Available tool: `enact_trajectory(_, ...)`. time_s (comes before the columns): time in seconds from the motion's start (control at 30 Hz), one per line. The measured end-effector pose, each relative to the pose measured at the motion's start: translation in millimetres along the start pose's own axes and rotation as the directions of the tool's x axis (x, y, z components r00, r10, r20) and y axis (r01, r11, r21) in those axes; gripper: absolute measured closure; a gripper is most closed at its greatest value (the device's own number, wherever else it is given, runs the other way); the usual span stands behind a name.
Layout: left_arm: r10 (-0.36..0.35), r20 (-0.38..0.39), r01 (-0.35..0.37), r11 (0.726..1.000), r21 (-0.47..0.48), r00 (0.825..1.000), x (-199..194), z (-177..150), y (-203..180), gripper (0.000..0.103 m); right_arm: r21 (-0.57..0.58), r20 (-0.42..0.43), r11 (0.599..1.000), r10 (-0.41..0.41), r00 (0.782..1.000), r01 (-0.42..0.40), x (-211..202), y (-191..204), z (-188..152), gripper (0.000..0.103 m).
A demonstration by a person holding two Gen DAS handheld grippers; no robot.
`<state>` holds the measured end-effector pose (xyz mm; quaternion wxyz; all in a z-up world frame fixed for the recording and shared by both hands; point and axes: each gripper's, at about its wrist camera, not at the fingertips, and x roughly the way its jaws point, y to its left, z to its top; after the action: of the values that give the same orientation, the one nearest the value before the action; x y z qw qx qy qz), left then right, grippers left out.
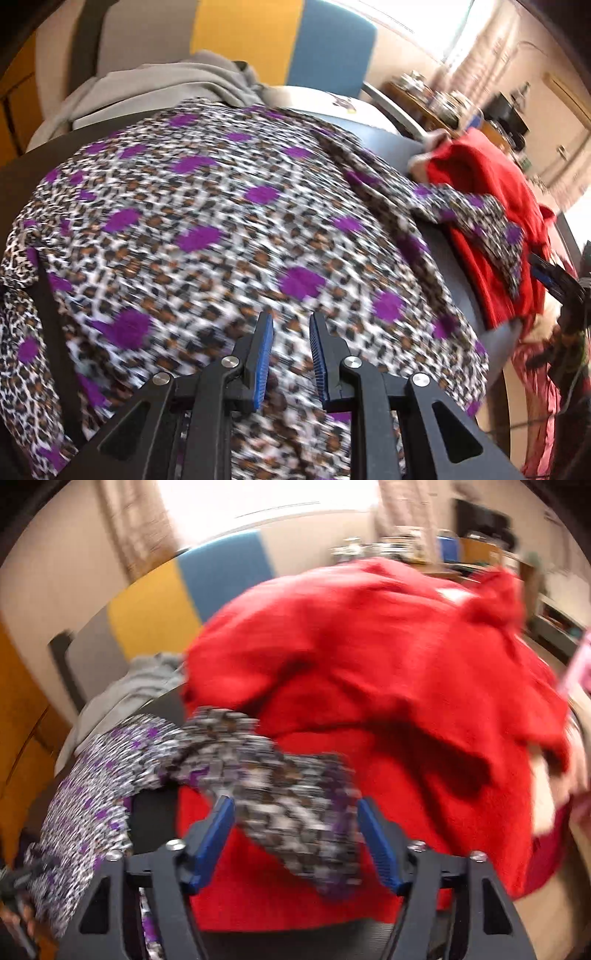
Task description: Fold clothes
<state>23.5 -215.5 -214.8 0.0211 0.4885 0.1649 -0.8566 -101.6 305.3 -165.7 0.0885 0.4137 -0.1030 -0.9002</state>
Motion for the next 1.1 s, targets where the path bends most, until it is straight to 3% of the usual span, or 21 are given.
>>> enact_trajectory(0.03, -0.002, -0.004, 0.002, 1.000, 0.009, 1.000, -1.3, -2.2, -5.6, 0.083, 0.018, 0.003, 1.000, -0.002, 1.000, 0.002, 4.9, -5.3, -1.3, 0.054)
enact_trajectory(0.23, 0.014, -0.022, -0.013, 0.997, 0.074, 1.000, -4.0, -9.0, -30.3, 0.083, 0.038, -0.002, 0.999, -0.015, 1.000, 0.015, 36.8, -14.1, -9.4, 0.062)
enact_trajectory(0.27, 0.010, -0.028, -0.008, 0.997, 0.078, 1.000, -4.1, -9.6, -33.2, 0.083, 0.032, -0.007, 0.999, -0.019, 1.000, 0.019, 39.3, -12.6, -10.1, 0.068)
enact_trajectory(0.3, 0.003, -0.035, 0.000, 0.997, 0.081, 0.999, -4.3, -10.1, -36.1, 0.083, 0.035, -0.017, 0.999, -0.020, 1.000, 0.020, 40.9, -11.4, -10.5, 0.091)
enact_trajectory(0.33, -0.004, -0.038, 0.007, 0.996, 0.084, 0.999, -4.4, -10.1, -38.9, 0.083, 0.037, -0.027, 0.999, -0.020, 0.999, 0.021, 42.6, -10.2, -11.0, 0.095)
enact_trajectory(0.43, -0.056, -0.037, 0.060, 0.993, 0.097, 0.998, -8.0, -4.1, -51.6, 0.083, 0.104, 0.018, 0.993, 0.061, 0.998, -0.063, 22.1, -8.0, -9.1, 0.095)
enact_trajectory(0.5, -0.152, -0.045, 0.156, 0.983, 0.095, 0.987, -9.2, 4.6, -63.3, 0.083, 0.146, 0.053, 0.979, 0.137, 0.989, -0.143, 6.3, -3.4, -8.7, 0.096)
enact_trajectory(0.6, -0.346, -0.086, 0.351, 0.935, 0.051, 0.934, -3.7, 22.2, -82.7, 0.080, 0.188, 0.067, 0.924, 0.327, 0.943, -0.334, -4.0, 17.7, -14.0, 0.097)
enact_trajectory(0.7, -0.488, -0.111, 0.493, 0.870, 0.016, 0.866, 5.0, 40.4, -107.2, 0.079, 0.115, 0.046, 0.909, 0.398, 0.916, -0.400, -2.9, 57.5, -19.3, 0.097)
enact_trajectory(0.77, -0.546, -0.136, 0.550, 0.835, -0.002, 0.827, 14.8, 50.4, -123.0, 0.076, 0.057, 0.023, 0.902, 0.428, 0.904, -0.428, 1.6, 85.4, -24.4, 0.097)
enact_trajectory(0.8, -0.557, -0.140, 0.561, 0.828, -0.013, 0.819, 19.3, 54.4, -127.0, 0.075, 0.022, 0.005, 0.905, 0.425, 0.905, -0.425, 6.1, 98.5, -28.2, 0.097)
enact_trajectory(0.9, -0.580, -0.176, 0.573, 0.814, -0.092, 0.796, 42.6, 64.2, -125.3, 0.070, -0.022, -0.073, 0.884, 0.464, 0.883, -0.466, 23.6, 128.2, -43.0, 0.097)
enact_trajectory(1.0, -0.576, -0.200, 0.550, 0.817, -0.171, 0.793, 63.9, 68.5, -115.8, 0.063, -0.096, -0.124, 0.885, 0.443, 0.888, -0.455, 33.3, 146.2, -56.4, 0.097)
enact_trajectory(1.1, -0.610, -0.188, 0.566, 0.788, -0.240, 0.770, 77.2, 71.1, -104.6, 0.056, -0.154, -0.159, 0.886, 0.414, 0.896, -0.437, 40.2, 157.6, -67.2, 0.098)
